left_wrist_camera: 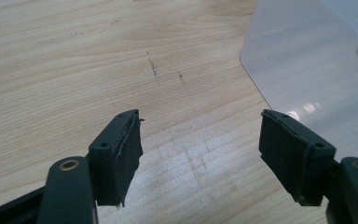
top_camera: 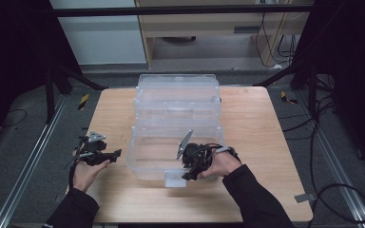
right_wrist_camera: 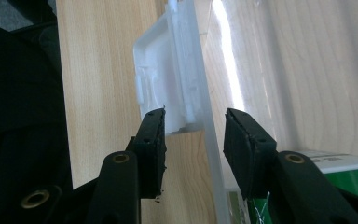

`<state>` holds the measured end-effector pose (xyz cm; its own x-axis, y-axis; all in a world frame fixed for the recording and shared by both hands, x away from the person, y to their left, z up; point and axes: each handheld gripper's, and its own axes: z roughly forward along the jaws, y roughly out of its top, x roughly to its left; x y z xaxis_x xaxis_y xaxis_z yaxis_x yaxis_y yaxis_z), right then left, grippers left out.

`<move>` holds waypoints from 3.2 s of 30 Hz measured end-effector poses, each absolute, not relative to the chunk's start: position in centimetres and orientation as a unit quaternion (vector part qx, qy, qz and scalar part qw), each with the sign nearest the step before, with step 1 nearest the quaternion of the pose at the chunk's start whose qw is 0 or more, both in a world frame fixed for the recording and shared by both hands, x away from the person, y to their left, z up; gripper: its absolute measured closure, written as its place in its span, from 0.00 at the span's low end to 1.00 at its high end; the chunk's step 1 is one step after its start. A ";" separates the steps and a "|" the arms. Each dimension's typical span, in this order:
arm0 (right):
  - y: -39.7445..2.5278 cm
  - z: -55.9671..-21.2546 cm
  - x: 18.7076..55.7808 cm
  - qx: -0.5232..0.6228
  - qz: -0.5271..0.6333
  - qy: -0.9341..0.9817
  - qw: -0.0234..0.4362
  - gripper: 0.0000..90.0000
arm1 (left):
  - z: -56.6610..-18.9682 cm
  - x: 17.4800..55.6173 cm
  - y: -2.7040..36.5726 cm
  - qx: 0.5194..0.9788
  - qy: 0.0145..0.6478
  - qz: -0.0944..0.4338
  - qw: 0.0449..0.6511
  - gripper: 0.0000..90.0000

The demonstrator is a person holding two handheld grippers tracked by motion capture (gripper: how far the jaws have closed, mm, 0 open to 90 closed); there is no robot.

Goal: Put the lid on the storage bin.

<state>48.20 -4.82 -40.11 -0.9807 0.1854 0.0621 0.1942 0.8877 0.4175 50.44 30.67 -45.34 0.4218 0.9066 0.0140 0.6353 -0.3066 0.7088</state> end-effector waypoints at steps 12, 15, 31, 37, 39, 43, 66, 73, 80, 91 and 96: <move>-4.4 -40.6 48.4 -0.094 -0.199 -0.975 0.021 0.72 | -45.1 50.4 30.6 0.780 0.491 0.213 0.324 0.32; -4.3 -40.6 48.4 -0.095 -0.197 -0.976 0.020 0.72 | -44.9 50.4 30.7 0.780 0.490 0.214 0.326 0.32; -4.3 -40.6 48.3 -0.094 -0.197 -0.976 0.017 0.72 | -40.8 49.5 30.3 0.788 0.441 0.233 0.361 0.34; -4.3 -40.6 48.3 -0.091 -0.197 -0.976 0.015 0.72 | -38.7 49.8 29.7 0.807 0.400 0.235 0.366 0.37; -4.3 -40.6 48.3 -0.089 -0.195 -0.977 0.015 0.71 | -37.9 50.0 29.4 0.813 0.386 0.234 0.368 0.37; -4.3 -40.6 48.2 -0.089 -0.194 -0.977 0.015 0.71 | -36.5 50.5 28.8 0.825 0.356 0.225 0.377 0.39; -4.3 -40.7 48.2 -0.083 -0.195 -0.977 0.015 0.71 | -31.1 54.8 23.9 0.881 0.208 0.184 0.383 0.44; -4.3 -40.7 48.2 -0.079 -0.196 -0.977 0.015 0.71 | -30.4 56.0 22.7 0.887 0.184 0.182 0.382 0.44; -4.3 -40.7 48.3 -0.076 -0.194 -0.978 0.016 0.71 | -29.3 57.4 21.8 0.899 0.158 0.186 0.364 0.45; -4.3 -40.8 48.3 -0.077 -0.194 -0.978 0.016 0.71 | -28.2 59.4 20.4 0.914 0.108 0.187 0.344 0.51; -4.3 -40.8 48.3 -0.077 -0.194 -0.978 0.018 0.71 | -28.2 60.2 19.8 0.924 0.091 0.194 0.316 0.54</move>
